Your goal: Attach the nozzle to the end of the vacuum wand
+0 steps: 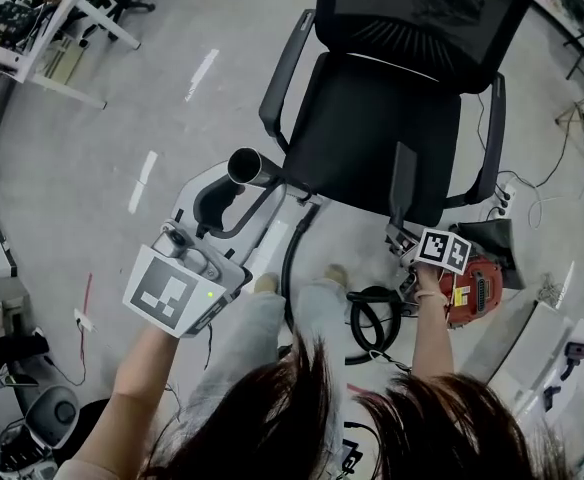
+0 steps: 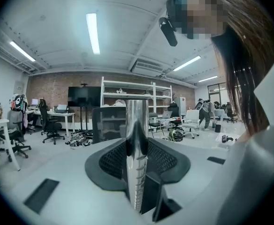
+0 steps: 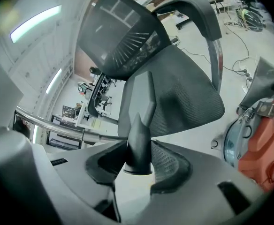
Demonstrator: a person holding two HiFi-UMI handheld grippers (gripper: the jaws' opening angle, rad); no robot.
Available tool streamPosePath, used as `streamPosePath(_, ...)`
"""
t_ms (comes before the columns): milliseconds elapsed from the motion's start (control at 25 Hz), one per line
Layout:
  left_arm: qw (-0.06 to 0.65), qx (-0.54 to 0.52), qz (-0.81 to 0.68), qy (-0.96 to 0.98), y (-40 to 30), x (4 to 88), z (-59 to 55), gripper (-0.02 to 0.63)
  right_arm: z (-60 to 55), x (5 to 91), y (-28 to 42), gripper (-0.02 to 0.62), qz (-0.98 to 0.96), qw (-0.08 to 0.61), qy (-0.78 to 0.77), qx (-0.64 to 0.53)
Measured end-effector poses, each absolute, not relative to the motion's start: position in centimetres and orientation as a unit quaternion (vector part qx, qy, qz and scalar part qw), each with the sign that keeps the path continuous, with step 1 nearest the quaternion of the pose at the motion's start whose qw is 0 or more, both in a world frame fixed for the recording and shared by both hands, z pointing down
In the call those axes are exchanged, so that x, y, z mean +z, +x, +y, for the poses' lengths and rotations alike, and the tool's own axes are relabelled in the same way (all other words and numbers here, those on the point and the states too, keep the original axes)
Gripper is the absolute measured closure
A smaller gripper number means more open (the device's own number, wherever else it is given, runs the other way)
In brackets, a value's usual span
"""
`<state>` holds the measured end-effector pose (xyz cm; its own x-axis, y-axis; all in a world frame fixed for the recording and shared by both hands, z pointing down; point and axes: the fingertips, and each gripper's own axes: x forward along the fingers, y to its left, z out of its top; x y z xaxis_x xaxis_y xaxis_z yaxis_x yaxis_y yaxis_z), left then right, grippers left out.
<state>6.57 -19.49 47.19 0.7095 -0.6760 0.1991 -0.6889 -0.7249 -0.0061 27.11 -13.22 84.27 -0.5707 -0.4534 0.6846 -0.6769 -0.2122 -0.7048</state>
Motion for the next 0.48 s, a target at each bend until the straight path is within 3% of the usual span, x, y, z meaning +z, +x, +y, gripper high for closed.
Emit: streamPosePath(480,0.034,0.104,-0.334,0.936,5.6,46.2,-19.0,0.462,-12.4,77.6,24.1,0.423,-0.625,0.029,0.48,0.616)
